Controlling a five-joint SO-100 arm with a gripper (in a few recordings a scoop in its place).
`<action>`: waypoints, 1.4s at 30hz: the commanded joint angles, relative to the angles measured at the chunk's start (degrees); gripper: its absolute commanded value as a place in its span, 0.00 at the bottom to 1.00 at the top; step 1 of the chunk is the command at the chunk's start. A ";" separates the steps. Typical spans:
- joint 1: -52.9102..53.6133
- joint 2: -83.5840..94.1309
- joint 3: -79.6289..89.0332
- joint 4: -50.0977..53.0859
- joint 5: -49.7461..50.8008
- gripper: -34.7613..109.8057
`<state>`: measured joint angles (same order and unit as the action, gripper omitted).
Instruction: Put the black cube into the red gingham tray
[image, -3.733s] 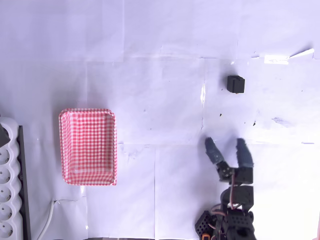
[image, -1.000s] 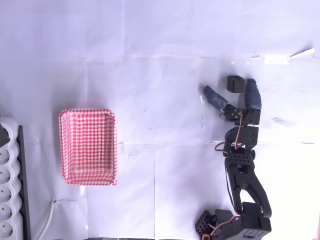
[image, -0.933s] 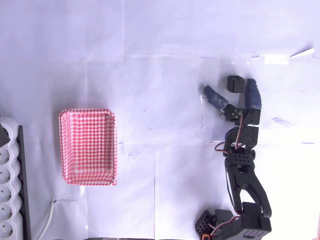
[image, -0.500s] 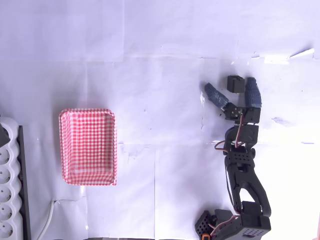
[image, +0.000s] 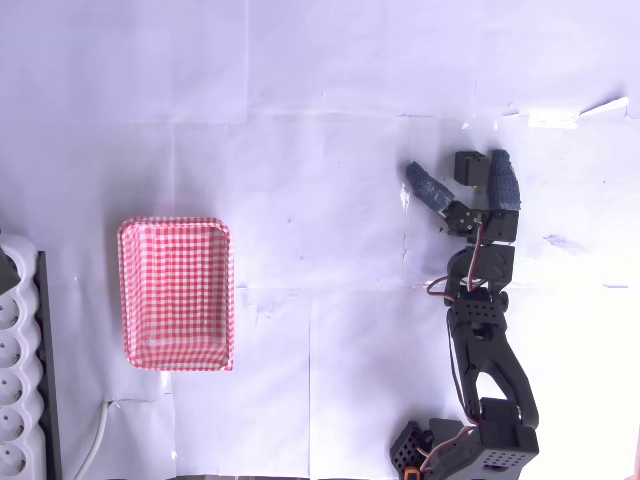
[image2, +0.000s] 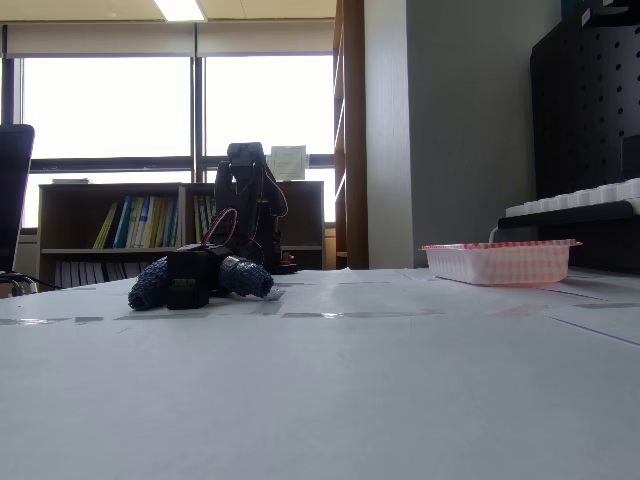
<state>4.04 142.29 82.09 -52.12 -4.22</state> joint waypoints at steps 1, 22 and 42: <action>-1.93 0.53 2.72 -1.32 -0.35 0.56; -2.55 -1.32 -2.20 -4.13 2.11 0.28; -3.60 -38.14 10.20 90.62 3.78 0.24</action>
<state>0.79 119.44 80.24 -6.24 -1.05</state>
